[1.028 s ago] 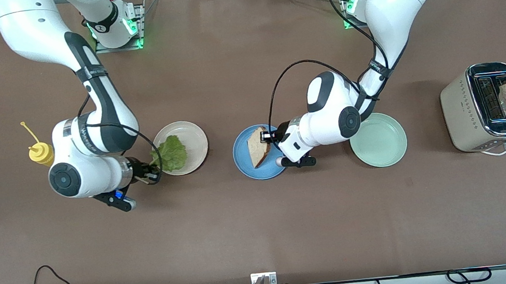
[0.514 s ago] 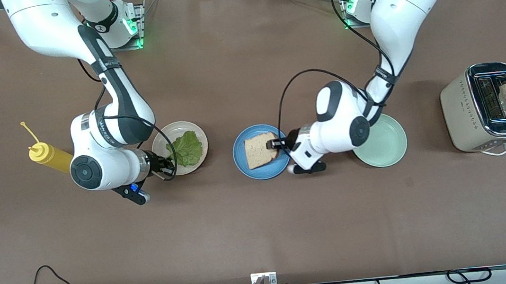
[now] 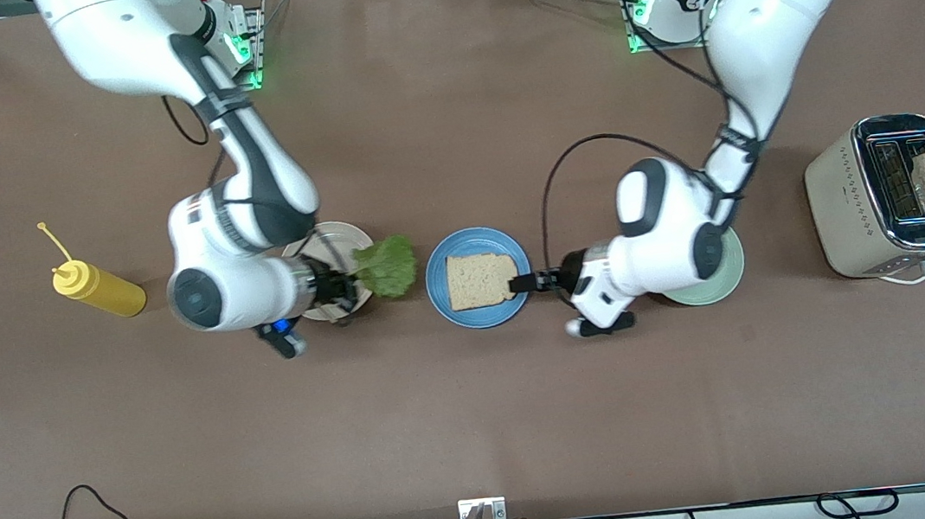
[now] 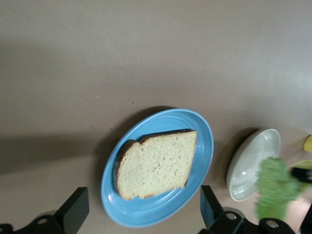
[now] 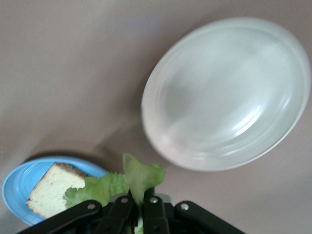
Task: Make sandwich in blue plate with both arms
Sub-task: 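Place the lettuce on the toast while the left gripper returns to the toaster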
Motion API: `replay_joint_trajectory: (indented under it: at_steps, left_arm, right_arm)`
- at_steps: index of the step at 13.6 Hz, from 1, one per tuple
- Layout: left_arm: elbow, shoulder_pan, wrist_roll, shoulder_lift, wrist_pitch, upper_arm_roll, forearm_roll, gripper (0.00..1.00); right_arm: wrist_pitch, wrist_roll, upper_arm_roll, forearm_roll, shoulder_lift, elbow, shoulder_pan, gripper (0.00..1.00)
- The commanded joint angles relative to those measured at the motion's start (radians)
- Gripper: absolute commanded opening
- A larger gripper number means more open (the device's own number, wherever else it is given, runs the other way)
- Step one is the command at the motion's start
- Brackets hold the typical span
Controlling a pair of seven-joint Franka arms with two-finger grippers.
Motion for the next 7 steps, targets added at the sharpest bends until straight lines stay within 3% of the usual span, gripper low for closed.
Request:
replay_joint_trajectory:
  at_steps: [1, 5, 7]
  left_arm:
    - [-0.018, 0.106, 0.017, -0.163, -0.159, 0.019, 0.157, 1.00]
    - [-0.014, 0.261, 0.034, -0.291, -0.293, 0.011, 0.474, 1.00]
    - [0.017, 0.307, 0.099, -0.334, -0.343, 0.015, 0.552, 1.00]
  right_arm:
    - [0.118, 0.143, -0.007, 0.064, 0.040, 0.005, 0.084, 0.00]
    - [0.314, 0.257, -0.007, 0.095, 0.101, 0.005, 0.177, 0.00]
    - [0.385, 0.275, 0.016, 0.095, 0.126, 0.005, 0.193, 0.01]
